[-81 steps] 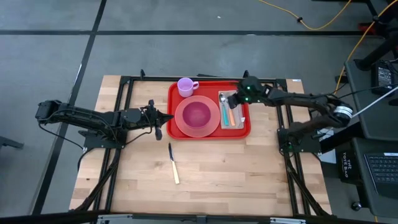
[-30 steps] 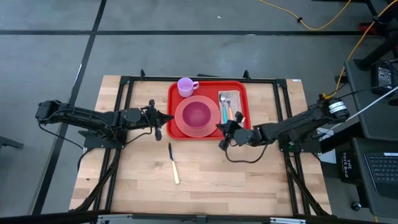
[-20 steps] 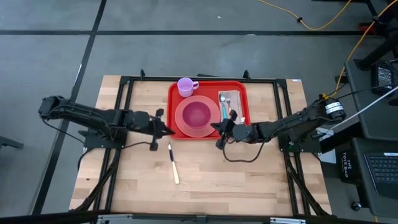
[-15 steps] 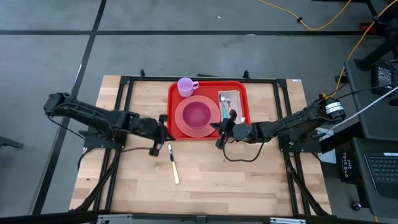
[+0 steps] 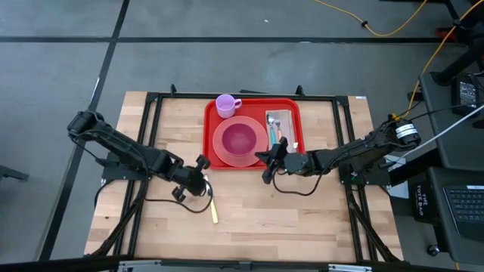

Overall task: Set up tray
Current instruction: Put the yellow knife on top of the brown napkin to the right of the orange fork

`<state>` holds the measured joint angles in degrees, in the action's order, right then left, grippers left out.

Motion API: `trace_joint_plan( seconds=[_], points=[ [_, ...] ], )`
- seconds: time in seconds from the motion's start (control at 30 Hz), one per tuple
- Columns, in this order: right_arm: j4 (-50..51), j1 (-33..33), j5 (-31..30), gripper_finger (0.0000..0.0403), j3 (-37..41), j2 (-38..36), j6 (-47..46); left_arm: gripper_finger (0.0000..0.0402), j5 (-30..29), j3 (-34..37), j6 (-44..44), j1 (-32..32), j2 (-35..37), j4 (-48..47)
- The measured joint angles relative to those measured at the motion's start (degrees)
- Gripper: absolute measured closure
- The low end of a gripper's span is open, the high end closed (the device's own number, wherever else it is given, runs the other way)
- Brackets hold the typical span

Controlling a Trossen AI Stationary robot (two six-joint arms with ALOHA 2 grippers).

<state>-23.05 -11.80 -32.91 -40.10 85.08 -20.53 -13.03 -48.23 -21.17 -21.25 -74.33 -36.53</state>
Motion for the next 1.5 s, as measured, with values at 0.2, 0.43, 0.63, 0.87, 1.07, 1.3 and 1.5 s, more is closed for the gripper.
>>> trace_joint_plan(
  seconds=[0.2,0.43,0.63,0.87,1.07,1.3,1.5],
  points=[
    [0.1,-1.5,0.0,0.0394,0.0,0.0,-0.2,0.0397,-1.5,0.0,-3.6,-2.2,-3.1,2.9],
    [0.1,-2.4,-0.5,0.0378,0.0,0.0,-1.7,0.0394,-1.0,0.0,-2.8,-3.2,-4.1,2.9],
    [0.1,-2.4,-0.5,0.0388,0.0,0.0,-1.7,0.0347,-5.9,0.0,-0.8,-4.2,-4.1,4.7],
    [0.1,-2.4,-0.5,0.0393,0.0,0.0,-1.7,0.0271,-5.1,0.0,-0.6,-4.3,-4.1,8.3],
    [0.1,-2.4,-0.5,0.0377,0.0,0.0,-1.7,0.0227,-4.9,0.0,-1.9,-4.3,-4.1,8.7],
    [0.1,-2.4,-0.5,0.0382,0.0,0.0,-1.6,0.0213,1.1,0.0,0.3,-4.0,-4.3,9.2],
    [0.1,-2.4,-0.5,0.0391,0.0,0.0,-1.6,0.0218,4.3,-0.1,-0.1,-2.8,-9.1,10.2]
  ],
)
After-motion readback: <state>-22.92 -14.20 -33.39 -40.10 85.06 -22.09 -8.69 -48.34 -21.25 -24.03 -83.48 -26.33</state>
